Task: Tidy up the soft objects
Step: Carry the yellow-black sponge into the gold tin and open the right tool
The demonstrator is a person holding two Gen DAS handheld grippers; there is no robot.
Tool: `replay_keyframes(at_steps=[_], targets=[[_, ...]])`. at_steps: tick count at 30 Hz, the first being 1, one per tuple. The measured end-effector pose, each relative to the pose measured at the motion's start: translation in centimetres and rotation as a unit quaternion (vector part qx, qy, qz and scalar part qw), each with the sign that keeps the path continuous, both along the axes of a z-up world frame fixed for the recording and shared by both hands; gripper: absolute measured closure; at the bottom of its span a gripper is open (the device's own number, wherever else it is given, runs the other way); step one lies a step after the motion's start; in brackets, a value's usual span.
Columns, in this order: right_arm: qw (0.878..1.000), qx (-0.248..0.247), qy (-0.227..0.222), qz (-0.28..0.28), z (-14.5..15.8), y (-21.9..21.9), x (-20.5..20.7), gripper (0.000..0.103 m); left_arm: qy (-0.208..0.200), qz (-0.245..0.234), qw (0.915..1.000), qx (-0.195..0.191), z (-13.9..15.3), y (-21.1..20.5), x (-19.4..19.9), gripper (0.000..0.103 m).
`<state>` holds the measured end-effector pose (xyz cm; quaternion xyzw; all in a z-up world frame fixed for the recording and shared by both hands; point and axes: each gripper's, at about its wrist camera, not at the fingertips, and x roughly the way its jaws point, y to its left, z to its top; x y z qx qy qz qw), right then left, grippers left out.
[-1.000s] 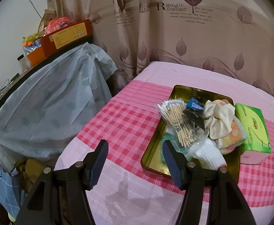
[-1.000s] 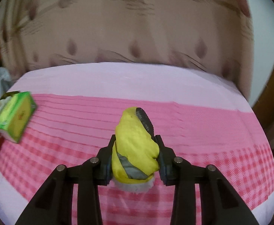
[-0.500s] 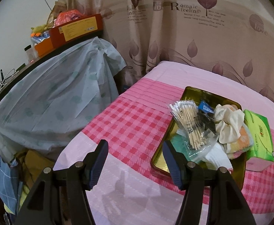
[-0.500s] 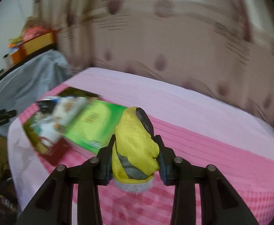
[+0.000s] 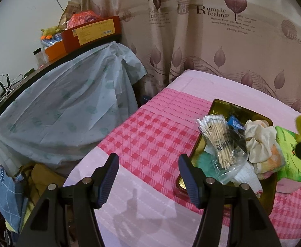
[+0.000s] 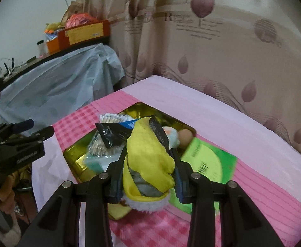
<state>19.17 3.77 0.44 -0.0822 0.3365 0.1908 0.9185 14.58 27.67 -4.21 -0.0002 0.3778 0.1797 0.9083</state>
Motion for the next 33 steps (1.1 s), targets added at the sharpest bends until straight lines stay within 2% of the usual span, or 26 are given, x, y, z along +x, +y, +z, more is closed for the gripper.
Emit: replay_keyframes(at_steps=[14,23,28,33], targets=[[0.999,-0.034,0.032,-0.011,-4.4,4.5,5.5,0.068,-0.012,0.025,0.9995,-0.016,0.4,1.4,-0.4,0.041],[0.997,-0.038,0.053,-0.028,-6.3,5.1,7.4,0.067,-0.014,0.024,0.9993,-0.023,0.4,1.6,-0.3,0.041],[0.998,-0.035,0.048,-0.032,-6.0,5.1,6.8,0.061,-0.016,0.02,0.9993,-0.028,0.5,1.5,-0.4,0.041],[0.998,-0.027,0.038,-0.036,-4.6,4.6,5.6,0.035,-0.017,0.013,0.9993,-0.03,0.6,1.2,-0.5,0.041]])
